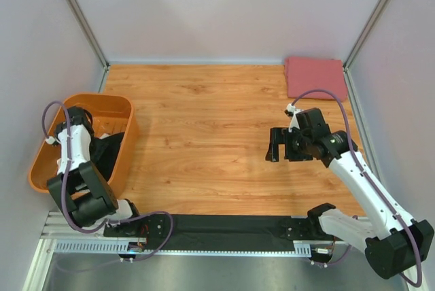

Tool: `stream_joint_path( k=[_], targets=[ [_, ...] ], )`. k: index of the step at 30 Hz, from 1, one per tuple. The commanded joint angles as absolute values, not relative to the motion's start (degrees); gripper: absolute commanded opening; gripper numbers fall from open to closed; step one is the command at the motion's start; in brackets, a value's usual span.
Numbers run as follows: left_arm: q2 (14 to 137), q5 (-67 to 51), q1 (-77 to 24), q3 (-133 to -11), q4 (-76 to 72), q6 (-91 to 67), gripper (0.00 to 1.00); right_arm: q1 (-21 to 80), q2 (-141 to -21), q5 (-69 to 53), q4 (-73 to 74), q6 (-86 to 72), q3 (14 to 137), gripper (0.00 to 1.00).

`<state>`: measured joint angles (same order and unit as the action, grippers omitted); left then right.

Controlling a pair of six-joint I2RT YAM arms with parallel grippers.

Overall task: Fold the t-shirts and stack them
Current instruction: Grab the tshirt from the pile

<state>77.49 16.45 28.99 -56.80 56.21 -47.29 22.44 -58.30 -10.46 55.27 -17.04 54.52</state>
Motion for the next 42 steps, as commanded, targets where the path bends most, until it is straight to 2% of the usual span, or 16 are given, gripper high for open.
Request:
stream_joint_path(
  k=[1,2,3,4,5,10,16,29,30,31,32,35,36,37,38,42],
  targets=[
    [76.8,15.9,30.1,-59.7,50.5,-43.9,0.60,22.6,-57.4,-9.0,55.7,-16.3,58.3,1.00],
    [76.5,15.5,30.0,-60.6,50.7,-43.6,0.50,22.6,-57.2,-8.9,56.0,-16.4,58.6,1.00],
    [75.5,15.1,29.9,-63.1,51.7,-43.9,0.25,22.6,-57.1,-8.7,56.3,-16.5,58.9,1.00],
    [74.7,14.6,29.5,-64.2,53.4,-44.0,0.08,22.6,-57.1,-8.4,56.9,-16.9,59.5,1.00],
    [73.7,15.0,27.3,-65.6,54.8,-45.0,0.00,22.6,-57.2,-8.4,57.1,-17.2,59.8,1.00],
    [67.3,27.4,14.3,-81.3,66.2,-49.1,0.00,22.6,-58.2,-9.5,58.3,-19.4,61.7,1.00],
    [64.4,29.8,9.5,-100.1,71.5,-48.3,0.00,22.6,-58.8,-8.4,60.8,-21.3,64.2,1.00],
    [65.6,46.0,6.2,-95.3,64.7,-37.4,0.00,22.6,-52.3,-10.6,61.4,-29.0,60.6,1.00],
    [66.9,46.0,6.3,-94.1,64.5,-37.7,0.02,22.6,-51.9,-10.2,61.8,-28.6,60.8,1.00],
    [67.5,45.0,6.7,-93.1,65.1,-39.1,0.11,22.6,-51.9,-9.4,62.7,-27.5,61.3,1.00],
    [68.1,44.7,7.5,-89.7,65.0,-40.0,0.32,22.6,-51.9,-9.0,63.4,-27.0,61.6,1.00],
    [68.2,39.6,10.7,-81.7,61.8,-41.2,0.42,22.6,-52.3,-7.2,64.9,-24.9,62.7,1.00],
    [68.3,36.7,12.9,-80.0,59.9,-41.2,0.39,22.6,-52.7,-7.0,65.1,-24.5,62.9,1.00],
    [68.1,35.4,13.6,-78.6,58.5,-40.2,0.28,22.6,-53.2,-7.1,65.2,-24.1,63.2,1.00],
    [68.1,35.1,14.1,-75.9,57.2,-39.4,0.00,22.6,-53.5,-7.1,65.3,-23.6,63.9,1.00],
    [68.1,37.0,14.5,-73.9,56.0,-38.6,0.00,22.6,-56.5,-7.8,66.3,-22.1,65.7,1.00]
  ],
)
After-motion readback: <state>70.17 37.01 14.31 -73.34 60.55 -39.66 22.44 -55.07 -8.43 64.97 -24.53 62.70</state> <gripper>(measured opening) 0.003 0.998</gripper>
